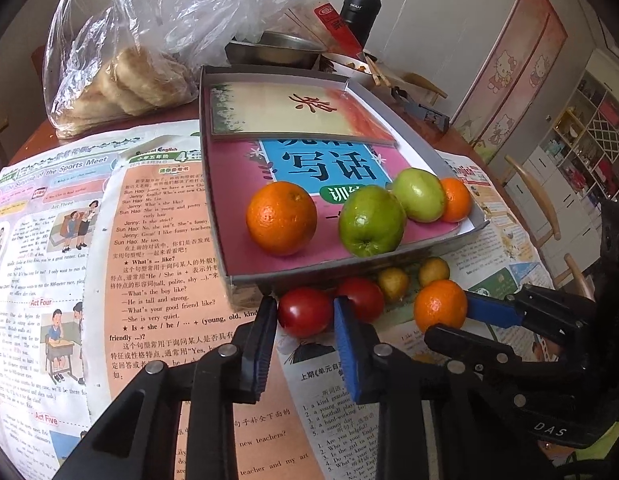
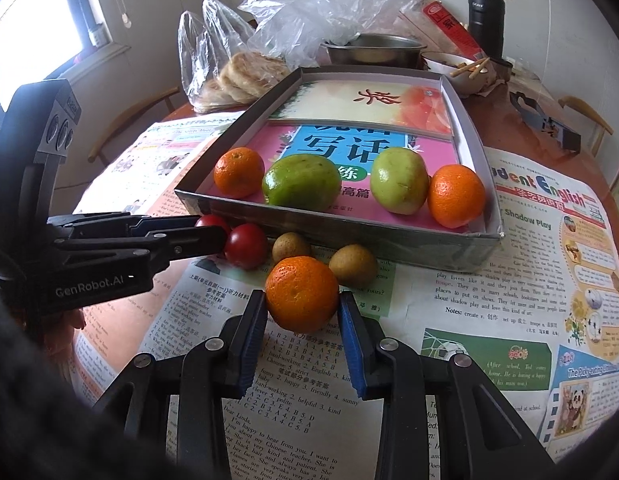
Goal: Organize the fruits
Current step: 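Lower the tomato with the left tool while the right tool lowers the orange onto the tray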
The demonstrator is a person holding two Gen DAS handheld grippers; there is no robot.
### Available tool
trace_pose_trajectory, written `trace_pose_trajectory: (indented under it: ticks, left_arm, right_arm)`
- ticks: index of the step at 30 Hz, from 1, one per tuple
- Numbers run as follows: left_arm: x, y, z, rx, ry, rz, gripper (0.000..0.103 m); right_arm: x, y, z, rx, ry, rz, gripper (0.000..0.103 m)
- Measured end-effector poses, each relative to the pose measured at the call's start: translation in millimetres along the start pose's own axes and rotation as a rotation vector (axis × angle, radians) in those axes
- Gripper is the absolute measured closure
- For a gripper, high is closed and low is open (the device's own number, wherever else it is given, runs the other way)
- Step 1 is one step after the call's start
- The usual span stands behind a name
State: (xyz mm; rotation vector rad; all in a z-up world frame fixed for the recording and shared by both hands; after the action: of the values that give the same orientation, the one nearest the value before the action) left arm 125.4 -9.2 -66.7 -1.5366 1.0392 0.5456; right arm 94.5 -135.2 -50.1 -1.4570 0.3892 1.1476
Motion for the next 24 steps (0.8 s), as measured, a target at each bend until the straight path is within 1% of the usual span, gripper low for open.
trace_pose_trajectory:
  ticks: [2,5,9,14,19,24]
  left_arm:
    - [0.8,-0.1,0.2,-0.005,0.003,0.003,0.075]
    - [-5.0,-0.7,-0.2,-0.018,0.036,-0.003,0.075]
    - [-24.0,-8.3,-7.0,0.002,0.04,-0.055,0.075]
    - [-36.4,-22.4,-16.8,0.032,0.034,-0.102,0.075]
    - [-30.6,-33.3,-24.5,0.053,0.022,-0.106,0.075]
    - [-17.1,-35.2,-28.4,0.06,0.017,-0.081,0.075]
  right_arm:
    - [-3.5,-1.1,0.4,0.001,-0.005,-0.012,0.066]
    - [-12.2,-5.4,-1.1,0.005,-0.001,-0.042,0.066]
    - [-24.0,-16.0,-7.7,0.013,0.017,-0.087,0.066]
    - [-28.1,-27.8,-17.1,0.022,0.035,-0.114,0.066]
    - [-28.8,-36.3,-27.3,0.033,0.057,-0.132,0.066]
    - [-27.1,-39.7,-36.8,0.044,0.073,-0.137,0.066]
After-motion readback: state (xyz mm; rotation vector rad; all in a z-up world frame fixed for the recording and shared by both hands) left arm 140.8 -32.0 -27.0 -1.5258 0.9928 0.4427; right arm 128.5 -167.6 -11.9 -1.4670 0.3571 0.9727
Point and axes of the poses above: each gripper's, at about its wrist camera, not at the fingertips, and x roughly the way its jaws point, z to its left, y to its underside, the point moved 3 cm from there along x, roughly the way its jaws point
